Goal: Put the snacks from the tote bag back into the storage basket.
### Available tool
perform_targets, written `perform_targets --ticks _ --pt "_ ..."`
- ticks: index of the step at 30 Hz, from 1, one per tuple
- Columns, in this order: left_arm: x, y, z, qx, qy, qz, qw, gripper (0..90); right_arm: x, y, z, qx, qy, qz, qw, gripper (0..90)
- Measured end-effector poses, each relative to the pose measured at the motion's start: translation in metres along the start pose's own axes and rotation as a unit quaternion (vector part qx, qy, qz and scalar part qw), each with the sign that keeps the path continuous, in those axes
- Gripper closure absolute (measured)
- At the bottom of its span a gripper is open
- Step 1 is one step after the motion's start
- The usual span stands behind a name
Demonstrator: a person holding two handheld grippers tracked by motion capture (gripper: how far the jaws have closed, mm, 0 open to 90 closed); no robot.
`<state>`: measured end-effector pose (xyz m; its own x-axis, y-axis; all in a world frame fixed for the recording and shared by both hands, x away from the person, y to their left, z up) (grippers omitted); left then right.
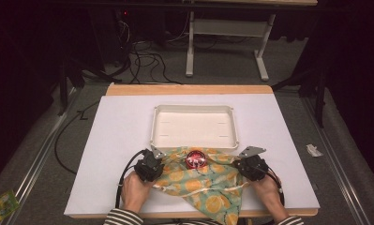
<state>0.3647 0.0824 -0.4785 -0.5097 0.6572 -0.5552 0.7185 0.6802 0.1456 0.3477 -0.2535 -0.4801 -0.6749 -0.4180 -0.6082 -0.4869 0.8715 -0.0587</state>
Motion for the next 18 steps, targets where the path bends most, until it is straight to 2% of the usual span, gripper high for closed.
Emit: perform_targets --ticks 5,6,9,13,18 --pt "0.007 0.003 -0.003 -0.013 -0.006 0.004 0.9999 83.7 0.004 -0.002 -0.002 0.009 0.000 -0.016 0.9998 90.0" --pt "0.009 0.004 -0.003 -0.013 -0.008 0.002 0.9999 84.4 0.006 -0.004 -0.003 0.015 0.002 -0.015 0.9998 90.0" --pt "0.014 0.007 -0.005 -0.012 -0.013 -0.004 0.9998 84.7 0.010 -0.009 -0.005 0.009 -0.002 -0.005 1.0000 90.0" --pt "0.017 0.009 -0.006 -0.015 -0.018 -0.004 0.9997 85.7 0.012 -0.011 -0.006 0.009 -0.007 -0.007 0.9999 90.0" --pt "0.022 0.016 -0.007 -0.016 -0.029 -0.016 0.9993 86.3 0.014 -0.014 -0.008 0.010 -0.010 -0.009 0.9999 90.0"
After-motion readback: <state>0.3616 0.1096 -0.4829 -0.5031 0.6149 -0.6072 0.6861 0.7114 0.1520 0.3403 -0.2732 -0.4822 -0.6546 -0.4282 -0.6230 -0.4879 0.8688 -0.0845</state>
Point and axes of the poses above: each handheld gripper's, and its own axes: z roughly forward along the jaws, x roughly out of its underside, y roughly to its left, the point moved 2 cm from there along z, roughly forward along the jaws, and after that the axes turned 7 degrees about z, right-handed, at the moved point
